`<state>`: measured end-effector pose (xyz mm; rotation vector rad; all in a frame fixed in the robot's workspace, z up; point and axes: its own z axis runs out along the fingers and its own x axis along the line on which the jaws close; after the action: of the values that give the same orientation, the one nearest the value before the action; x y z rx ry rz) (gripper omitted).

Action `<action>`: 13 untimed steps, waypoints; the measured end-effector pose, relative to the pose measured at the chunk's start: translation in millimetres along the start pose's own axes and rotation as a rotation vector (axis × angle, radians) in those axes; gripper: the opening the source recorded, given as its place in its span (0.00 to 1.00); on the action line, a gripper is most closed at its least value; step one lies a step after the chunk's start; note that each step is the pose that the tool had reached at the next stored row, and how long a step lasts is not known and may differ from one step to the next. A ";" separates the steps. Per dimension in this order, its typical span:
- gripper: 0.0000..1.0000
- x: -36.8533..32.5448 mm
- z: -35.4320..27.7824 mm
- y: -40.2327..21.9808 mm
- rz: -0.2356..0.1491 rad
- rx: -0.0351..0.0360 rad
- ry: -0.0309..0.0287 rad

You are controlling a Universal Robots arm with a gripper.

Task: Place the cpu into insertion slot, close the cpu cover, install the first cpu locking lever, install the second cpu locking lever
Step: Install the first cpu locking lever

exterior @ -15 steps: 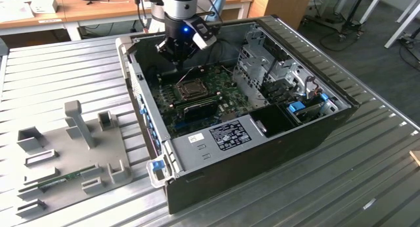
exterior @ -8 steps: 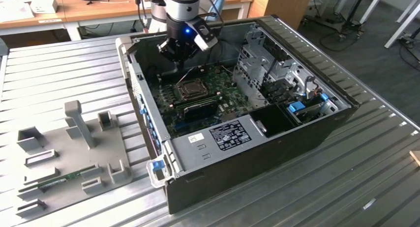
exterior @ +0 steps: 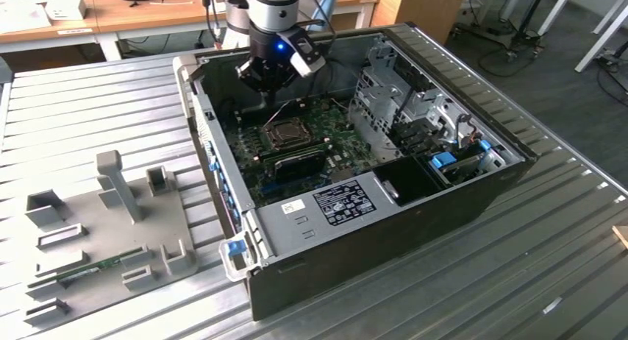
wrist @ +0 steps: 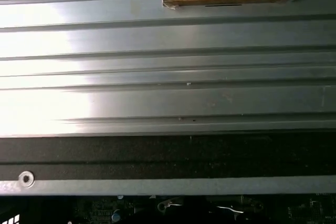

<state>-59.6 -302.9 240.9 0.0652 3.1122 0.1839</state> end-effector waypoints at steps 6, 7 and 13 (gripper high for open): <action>0.10 -0.1 0.2 0.0 0.019 0.0004 -0.0023; 0.10 -0.1 0.2 0.0 0.019 0.0005 -0.0031; 0.10 0.1 2.5 -0.3 0.014 -0.0020 -0.0387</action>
<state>-59.7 -302.8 238.4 0.0902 3.0737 0.1838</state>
